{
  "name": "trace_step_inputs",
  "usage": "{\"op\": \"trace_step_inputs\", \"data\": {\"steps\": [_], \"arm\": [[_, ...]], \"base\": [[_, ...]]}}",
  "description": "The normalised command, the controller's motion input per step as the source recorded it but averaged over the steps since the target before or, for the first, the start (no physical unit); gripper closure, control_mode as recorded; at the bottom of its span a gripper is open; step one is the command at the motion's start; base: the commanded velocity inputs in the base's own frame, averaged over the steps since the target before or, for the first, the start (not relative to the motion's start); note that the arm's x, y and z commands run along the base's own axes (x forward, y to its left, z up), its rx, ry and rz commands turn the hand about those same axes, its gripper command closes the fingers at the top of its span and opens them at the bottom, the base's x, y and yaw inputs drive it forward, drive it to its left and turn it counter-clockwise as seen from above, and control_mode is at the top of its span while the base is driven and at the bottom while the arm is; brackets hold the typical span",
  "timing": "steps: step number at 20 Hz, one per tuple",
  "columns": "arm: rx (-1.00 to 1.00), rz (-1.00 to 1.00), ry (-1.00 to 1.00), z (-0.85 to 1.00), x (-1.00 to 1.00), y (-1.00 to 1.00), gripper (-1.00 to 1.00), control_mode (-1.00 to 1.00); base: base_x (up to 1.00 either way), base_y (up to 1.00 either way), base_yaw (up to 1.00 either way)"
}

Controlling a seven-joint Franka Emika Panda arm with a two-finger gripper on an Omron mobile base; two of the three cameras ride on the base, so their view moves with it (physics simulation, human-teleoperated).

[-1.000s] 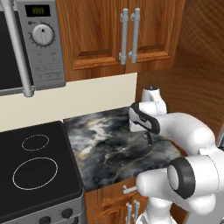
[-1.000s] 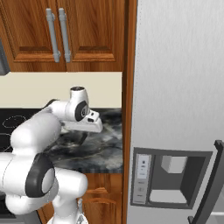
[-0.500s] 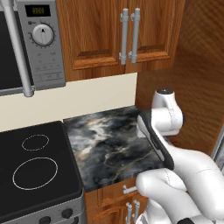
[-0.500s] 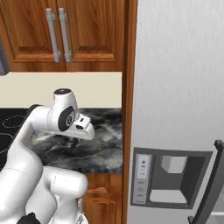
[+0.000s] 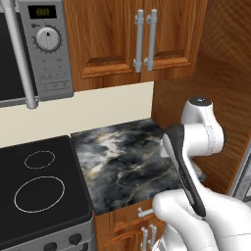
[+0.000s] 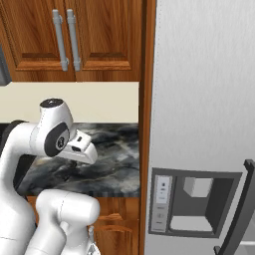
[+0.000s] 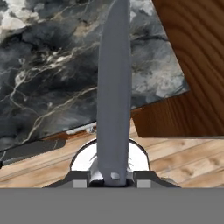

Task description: Retrieve the butter from the fridge and place it on a plate on the dining table. Then retrieve the butter knife by the fridge and place it near the plate.

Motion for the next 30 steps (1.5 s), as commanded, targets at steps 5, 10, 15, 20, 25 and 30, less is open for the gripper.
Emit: {"op": "trace_step_inputs", "data": {"steps": [5, 10, 15, 20, 25, 30], "arm": [[0.00, 0.00, 0.01, 0.69, -0.31, 0.03, 1.00, -1.00], [0.00, 0.00, 0.07, 0.19, -0.06, 0.00, 1.00, -1.00], [0.00, 0.00, 0.02, -0.01, -0.03, 0.00, 1.00, -1.00], [0.00, 0.00, 0.00, -0.03, -0.19, 0.00, 1.00, -1.00], [0.00, 0.00, 0.09, -0.05, -0.03, 0.00, 1.00, -1.00], [0.00, 0.00, 0.14, -0.05, 0.00, 0.00, 1.00, -1.00]], "base": [[0.00, 0.00, 0.00], [0.00, 0.00, 0.00], [0.00, 0.00, 0.00], [0.00, 0.00, 0.00], [0.00, 0.00, 0.00], [0.00, 0.00, 0.00]]}}
